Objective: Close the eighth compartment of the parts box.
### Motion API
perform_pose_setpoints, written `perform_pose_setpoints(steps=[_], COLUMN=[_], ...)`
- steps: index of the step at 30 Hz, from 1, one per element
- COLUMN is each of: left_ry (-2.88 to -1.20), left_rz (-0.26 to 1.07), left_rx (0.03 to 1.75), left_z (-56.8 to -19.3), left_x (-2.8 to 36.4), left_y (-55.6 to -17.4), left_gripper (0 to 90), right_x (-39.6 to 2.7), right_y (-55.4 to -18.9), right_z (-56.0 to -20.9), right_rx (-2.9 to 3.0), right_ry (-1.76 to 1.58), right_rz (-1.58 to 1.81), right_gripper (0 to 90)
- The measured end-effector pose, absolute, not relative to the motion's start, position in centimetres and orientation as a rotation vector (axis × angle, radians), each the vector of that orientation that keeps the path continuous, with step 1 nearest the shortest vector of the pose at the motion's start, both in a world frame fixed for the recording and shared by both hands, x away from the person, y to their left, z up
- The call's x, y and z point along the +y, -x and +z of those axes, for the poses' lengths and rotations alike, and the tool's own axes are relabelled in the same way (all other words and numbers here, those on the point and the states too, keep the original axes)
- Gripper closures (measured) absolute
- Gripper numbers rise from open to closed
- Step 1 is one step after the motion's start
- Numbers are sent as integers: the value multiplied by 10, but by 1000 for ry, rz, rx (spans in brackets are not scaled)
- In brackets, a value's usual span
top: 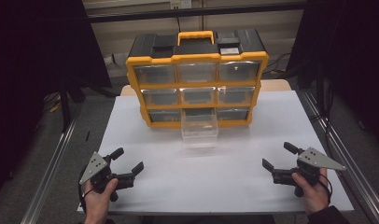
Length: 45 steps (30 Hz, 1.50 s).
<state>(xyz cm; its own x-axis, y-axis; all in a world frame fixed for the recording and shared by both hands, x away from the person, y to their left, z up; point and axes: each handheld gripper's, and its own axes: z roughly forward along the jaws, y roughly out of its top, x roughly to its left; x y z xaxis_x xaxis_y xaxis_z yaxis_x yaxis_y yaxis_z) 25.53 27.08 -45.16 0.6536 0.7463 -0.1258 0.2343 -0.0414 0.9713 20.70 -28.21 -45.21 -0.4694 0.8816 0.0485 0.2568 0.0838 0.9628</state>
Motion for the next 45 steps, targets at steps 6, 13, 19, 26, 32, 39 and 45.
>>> perform_pose_setpoints(steps=[6,13,19,26,32,39,45], left_ry=[-1607,-1603,-1601,-1606,-1609,-1603,-1602], left_rz=[511,516,513,516,522,522,530], left_rx=[835,837,829,824,827,823,830], left_z=[-451,-451,-451,-451,-451,-451,-450], left_x=[270,270,269,268,270,271,272], left_y=[-257,-258,-259,-260,-259,-255,-255], left_gripper=[25,26,26,27,26,27,26], right_x=[-280,-278,-273,-261,-252,-236,-222], right_y=[-208,-208,-207,-205,-207,-210,-215], right_z=[-452,-451,-450,-449,-443,-436,-437], right_rx=[1831,1883,1919,1951,1966,1976,2029], right_ry=[-1115,-1093,-1081,-1054,-1029,-1011,-978], right_rz=[1423,1458,1480,1493,1492,1543,1548], right_gripper=[1,0,0,0,0,7,24])
